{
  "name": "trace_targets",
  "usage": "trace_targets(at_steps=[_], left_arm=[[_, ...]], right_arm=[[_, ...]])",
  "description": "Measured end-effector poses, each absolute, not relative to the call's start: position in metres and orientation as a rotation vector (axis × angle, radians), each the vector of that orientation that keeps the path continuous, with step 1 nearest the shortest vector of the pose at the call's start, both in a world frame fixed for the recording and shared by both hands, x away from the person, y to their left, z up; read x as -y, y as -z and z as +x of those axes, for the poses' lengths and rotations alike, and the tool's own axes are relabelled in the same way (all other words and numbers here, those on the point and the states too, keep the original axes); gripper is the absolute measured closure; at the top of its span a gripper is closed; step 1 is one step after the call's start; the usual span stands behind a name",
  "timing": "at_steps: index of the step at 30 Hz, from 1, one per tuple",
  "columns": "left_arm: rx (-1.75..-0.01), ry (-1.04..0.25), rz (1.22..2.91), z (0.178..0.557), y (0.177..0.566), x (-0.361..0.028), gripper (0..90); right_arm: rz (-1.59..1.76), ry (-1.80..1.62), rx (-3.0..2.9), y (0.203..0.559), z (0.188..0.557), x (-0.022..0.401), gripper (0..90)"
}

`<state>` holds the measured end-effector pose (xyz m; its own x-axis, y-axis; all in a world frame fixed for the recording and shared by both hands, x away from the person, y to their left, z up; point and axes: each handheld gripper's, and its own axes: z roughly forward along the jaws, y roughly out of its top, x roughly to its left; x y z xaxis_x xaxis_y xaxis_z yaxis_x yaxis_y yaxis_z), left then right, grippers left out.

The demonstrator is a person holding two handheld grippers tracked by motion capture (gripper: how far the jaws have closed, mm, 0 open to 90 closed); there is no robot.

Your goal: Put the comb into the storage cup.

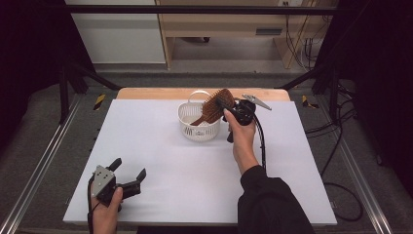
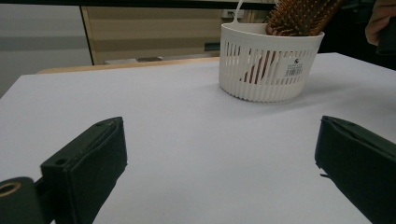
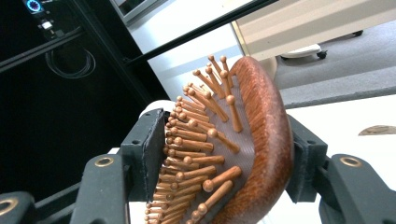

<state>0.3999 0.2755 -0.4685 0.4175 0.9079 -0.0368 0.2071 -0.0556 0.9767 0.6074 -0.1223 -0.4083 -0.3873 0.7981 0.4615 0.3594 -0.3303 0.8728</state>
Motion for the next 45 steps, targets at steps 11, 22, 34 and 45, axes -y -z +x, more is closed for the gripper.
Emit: trace_targets(at_steps=[11,22,34,45], left_arm=[[-1.022,-0.775,1.546,0.3999,0.4686,-0.2753,2.1],[-1.021,-0.774,1.548,0.4,0.4687,-0.275,2.1],[-1.02,-0.773,1.548,0.4,0.4688,-0.2748,2.1],[-1.021,-0.777,1.549,0.3999,0.4687,-0.2758,2.1]], right_arm=[[1.489,-1.755,-1.574,0.409,0.6081,0.125,39.2],[1.489,-1.748,-1.583,0.4089,0.6081,0.1262,38.6],[1.516,-1.714,-1.603,0.4089,0.6087,0.1287,29.7],[1.494,-1.685,-1.636,0.4068,0.6073,0.131,21.4]])
